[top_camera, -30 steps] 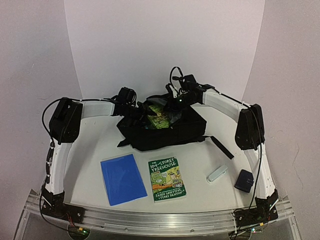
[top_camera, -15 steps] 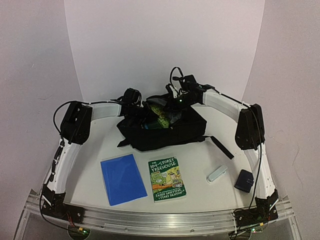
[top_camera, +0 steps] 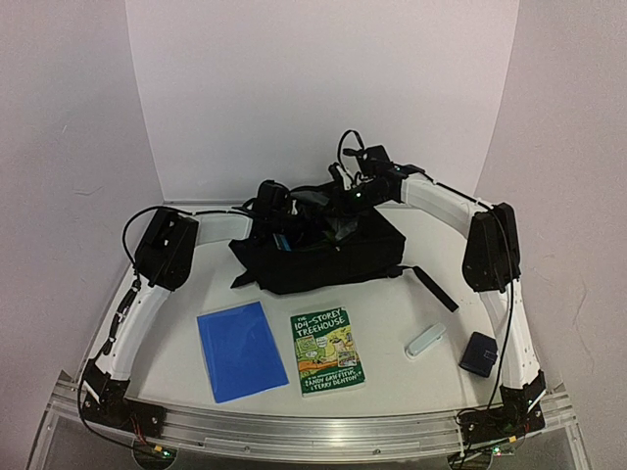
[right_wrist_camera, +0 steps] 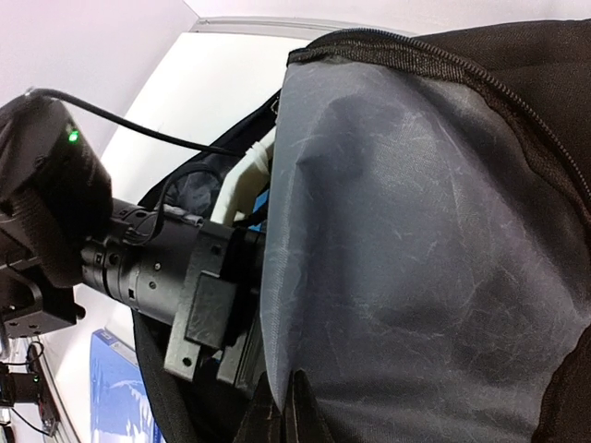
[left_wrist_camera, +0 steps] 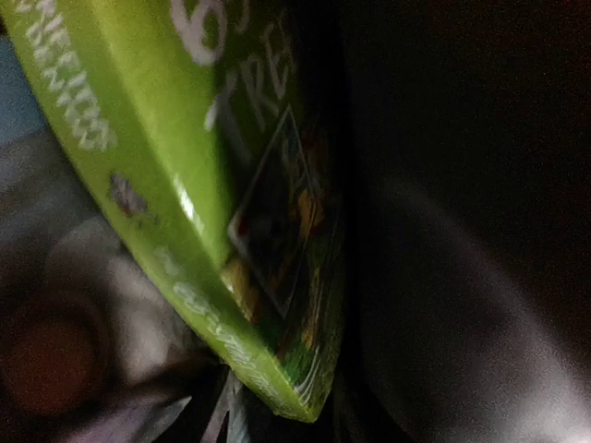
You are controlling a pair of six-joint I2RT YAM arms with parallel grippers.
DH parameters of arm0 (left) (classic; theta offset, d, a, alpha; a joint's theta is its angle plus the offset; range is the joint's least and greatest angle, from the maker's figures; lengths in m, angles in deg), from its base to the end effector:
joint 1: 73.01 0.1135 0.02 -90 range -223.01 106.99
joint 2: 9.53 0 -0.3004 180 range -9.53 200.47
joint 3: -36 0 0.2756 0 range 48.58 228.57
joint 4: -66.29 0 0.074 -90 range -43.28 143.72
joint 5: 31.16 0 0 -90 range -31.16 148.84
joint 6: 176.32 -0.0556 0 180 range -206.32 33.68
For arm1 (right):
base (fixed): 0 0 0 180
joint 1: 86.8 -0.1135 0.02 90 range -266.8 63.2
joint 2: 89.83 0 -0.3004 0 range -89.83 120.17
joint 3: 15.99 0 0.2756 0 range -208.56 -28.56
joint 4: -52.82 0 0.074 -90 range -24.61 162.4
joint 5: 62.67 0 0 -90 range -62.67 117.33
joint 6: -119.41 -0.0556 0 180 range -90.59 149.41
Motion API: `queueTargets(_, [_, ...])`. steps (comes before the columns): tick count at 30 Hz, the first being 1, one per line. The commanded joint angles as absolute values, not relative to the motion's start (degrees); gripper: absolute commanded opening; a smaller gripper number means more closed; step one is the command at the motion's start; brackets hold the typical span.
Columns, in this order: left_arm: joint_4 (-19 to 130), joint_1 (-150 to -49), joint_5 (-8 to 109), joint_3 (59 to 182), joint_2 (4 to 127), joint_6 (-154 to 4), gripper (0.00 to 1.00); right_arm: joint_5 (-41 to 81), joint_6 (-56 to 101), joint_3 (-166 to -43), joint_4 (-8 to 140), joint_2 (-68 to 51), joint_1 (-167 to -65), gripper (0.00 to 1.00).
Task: Pack the student bag
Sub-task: Place the book in the student bag.
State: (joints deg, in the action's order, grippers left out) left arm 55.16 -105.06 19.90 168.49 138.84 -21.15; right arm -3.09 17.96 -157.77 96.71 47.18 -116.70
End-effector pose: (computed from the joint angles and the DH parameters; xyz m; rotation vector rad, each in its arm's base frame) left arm 0.5284 -0.3721 0.1424 -0.1826 2.4072 -1.6360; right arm 0.5139 0.3280 0.2643 -0.6647 2.2306 0.9749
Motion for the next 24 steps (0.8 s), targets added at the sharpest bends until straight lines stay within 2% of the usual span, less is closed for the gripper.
queueTargets(1, [57.3,-104.2,22.3,160.9,129.7,-24.5,0.47,0.2,17.9,-159.2,93.2,45.7,-115.1,0.0])
queueTargets(6, [47.1,-103.7,28.1,154.1,118.7,-33.4,0.67,4.3,19.4,-158.6,93.1,49.2,-112.8,0.0])
queueTargets(9, [44.5,-103.4,31.0,148.6,111.8,-35.8,0.74,4.4,19.9,-160.5,93.1,51.0,-112.4,0.01])
queueTargets(10, [43.1,-103.4,31.6,146.8,109.9,-36.6,0.76,4.0,20.0,-161.1,93.1,51.2,-112.4,0.07])
queueTargets(15, [41.7,-104.4,32.6,133.5,99.9,-37.4,0.77,1.1,20.6,-158.2,93.6,46.6,-112.4,0.57])
queueTargets(18, [40.9,-106.3,34.0,125.8,94.6,-37.5,0.77,-1.4,21.9,-149.9,93.6,38.2,-112.2,0.77])
queueTargets(24, [35.7,-113.7,37.9,118.9,89.7,-39.8,0.74,-5.8,23.9,-129.5,94.2,20.3,-111.9,0.91])
